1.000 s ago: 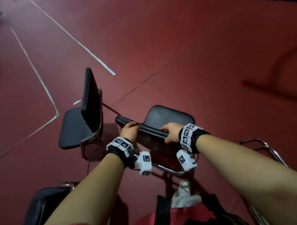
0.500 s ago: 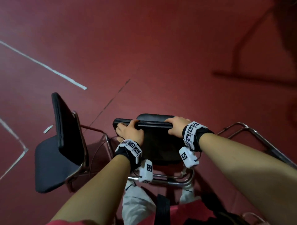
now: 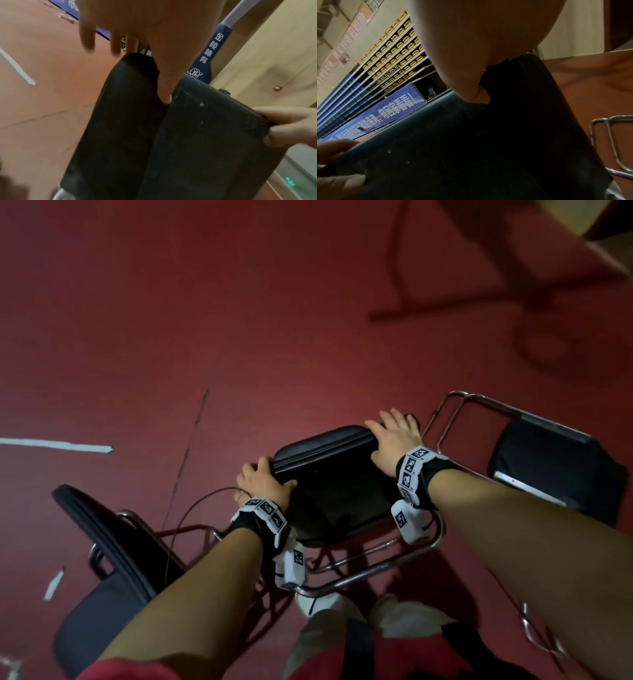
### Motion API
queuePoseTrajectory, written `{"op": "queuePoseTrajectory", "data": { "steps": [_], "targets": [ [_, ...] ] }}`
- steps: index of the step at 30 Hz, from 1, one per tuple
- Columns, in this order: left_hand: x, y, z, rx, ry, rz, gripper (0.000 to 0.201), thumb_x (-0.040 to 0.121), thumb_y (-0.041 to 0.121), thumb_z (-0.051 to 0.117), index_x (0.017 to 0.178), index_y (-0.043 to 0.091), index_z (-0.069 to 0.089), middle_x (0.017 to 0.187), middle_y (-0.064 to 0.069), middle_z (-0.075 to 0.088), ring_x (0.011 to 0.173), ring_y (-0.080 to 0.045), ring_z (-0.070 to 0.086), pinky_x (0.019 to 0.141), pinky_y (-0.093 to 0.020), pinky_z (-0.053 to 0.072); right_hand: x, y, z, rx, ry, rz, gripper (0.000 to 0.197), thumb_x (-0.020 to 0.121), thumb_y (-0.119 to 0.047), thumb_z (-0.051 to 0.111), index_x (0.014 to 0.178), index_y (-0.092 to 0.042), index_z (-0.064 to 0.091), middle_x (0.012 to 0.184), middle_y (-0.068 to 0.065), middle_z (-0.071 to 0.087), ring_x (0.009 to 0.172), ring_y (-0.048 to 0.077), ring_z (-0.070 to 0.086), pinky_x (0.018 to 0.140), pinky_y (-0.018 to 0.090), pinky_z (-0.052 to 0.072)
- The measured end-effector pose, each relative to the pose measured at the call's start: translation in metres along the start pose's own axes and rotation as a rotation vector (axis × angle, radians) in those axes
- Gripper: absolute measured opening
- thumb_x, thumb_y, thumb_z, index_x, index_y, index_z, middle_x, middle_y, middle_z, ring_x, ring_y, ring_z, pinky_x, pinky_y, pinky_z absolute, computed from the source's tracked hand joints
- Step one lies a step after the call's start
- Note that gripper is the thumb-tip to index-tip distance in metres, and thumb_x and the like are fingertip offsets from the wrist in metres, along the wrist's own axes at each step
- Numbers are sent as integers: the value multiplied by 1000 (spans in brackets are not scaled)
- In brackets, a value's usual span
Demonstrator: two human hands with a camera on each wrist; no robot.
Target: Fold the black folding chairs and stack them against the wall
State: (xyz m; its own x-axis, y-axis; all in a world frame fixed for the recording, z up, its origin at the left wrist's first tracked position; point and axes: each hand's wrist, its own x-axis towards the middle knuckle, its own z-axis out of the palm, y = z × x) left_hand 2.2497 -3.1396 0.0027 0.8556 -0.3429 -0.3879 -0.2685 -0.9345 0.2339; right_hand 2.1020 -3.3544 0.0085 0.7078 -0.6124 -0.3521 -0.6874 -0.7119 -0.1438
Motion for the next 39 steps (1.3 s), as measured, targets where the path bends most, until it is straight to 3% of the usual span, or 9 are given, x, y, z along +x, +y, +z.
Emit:
{"op": "queuePoseTrajectory", "data": {
  "steps": [6, 12, 16, 20, 24, 29, 33, 35, 39],
  "targets": [
    [-1, 5, 13, -129, 46, -18, 59, 85, 38, 76, 131, 17, 45, 132, -15, 41, 120, -39, 44, 98, -53, 45, -19, 2, 13, 147, 94, 10, 84, 85, -16, 57, 155, -35, 16, 165, -4, -7, 151, 20, -12, 123, 43, 1],
    [11, -9, 24, -214, 76, 43, 59, 86, 38, 75, 136, 26, 46, 136, -14, 38, 117, -41, 48, 95, -54, 49, -31, 3, 33, 282, 183, 3, 88, 86, -9, 56, 156, -34, 11, 164, -5, -13, 151, 18, -14, 123, 42, 8],
    [31, -7, 21, -256, 3, 16, 62, 86, 40, 75, 139, 33, 43, 136, -14, 37, 113, -45, 54, 93, -54, 53, -48, 8, 53, 344, 65, 75, 86, 87, -12, 54, 157, -34, 8, 164, -6, -15, 151, 20, -9, 121, 42, 17],
    [61, -8, 15, -286, -36, 60, 68, 85, 44, 75, 140, 30, 39, 139, -14, 36, 114, -46, 55, 93, -54, 53, -51, 12, 75, 403, -88, 241, 83, 85, -15, 55, 156, -30, 14, 165, -2, -2, 152, 23, 3, 121, 40, 21],
    [97, -9, 14, -344, -46, 75, 84, 79, 40, 82, 144, 19, 34, 139, -14, 38, 118, -42, 54, 96, -52, 51, -47, 3, 91, 404, -68, 353, 75, 83, -17, 64, 151, -21, 32, 159, 5, 22, 143, 28, 29, 115, 37, 32],
    [157, -10, 18, -399, -95, 100, 88, 73, 32, 87, 144, 22, 35, 137, -11, 41, 120, -37, 52, 101, -49, 49, -40, -19, 122, 584, -141, 527, 56, 79, -25, 62, 131, -37, 46, 140, 7, 49, 113, 28, 57, 93, 40, 52],
    [193, -5, 30, -458, -89, 77, 95, 71, 29, 88, 147, 26, 31, 137, -12, 42, 121, -35, 52, 102, -46, 48, -46, -29, 146, 658, -206, 656, 56, 85, -15, 61, 140, -17, 49, 138, 14, 52, 113, 32, 57, 91, 38, 50],
    [213, -6, 41, -534, -80, 57, 100, 70, 25, 89, 149, 23, 28, 138, -10, 44, 124, -30, 51, 104, -40, 47, -49, -31, 155, 681, -278, 738, 67, 85, -18, 59, 148, -20, 37, 142, 16, 48, 107, 31, 59, 86, 38, 51],
    [239, -22, 75, -669, -182, -108, 89, 72, 27, 89, 141, 13, 35, 123, -4, 54, 111, -20, 56, 98, -33, 45, -49, -34, 180, 704, -343, 820, 61, 91, -15, 57, 148, -14, 35, 141, 16, 47, 120, 35, 53, 89, 37, 48]
  ]
}}
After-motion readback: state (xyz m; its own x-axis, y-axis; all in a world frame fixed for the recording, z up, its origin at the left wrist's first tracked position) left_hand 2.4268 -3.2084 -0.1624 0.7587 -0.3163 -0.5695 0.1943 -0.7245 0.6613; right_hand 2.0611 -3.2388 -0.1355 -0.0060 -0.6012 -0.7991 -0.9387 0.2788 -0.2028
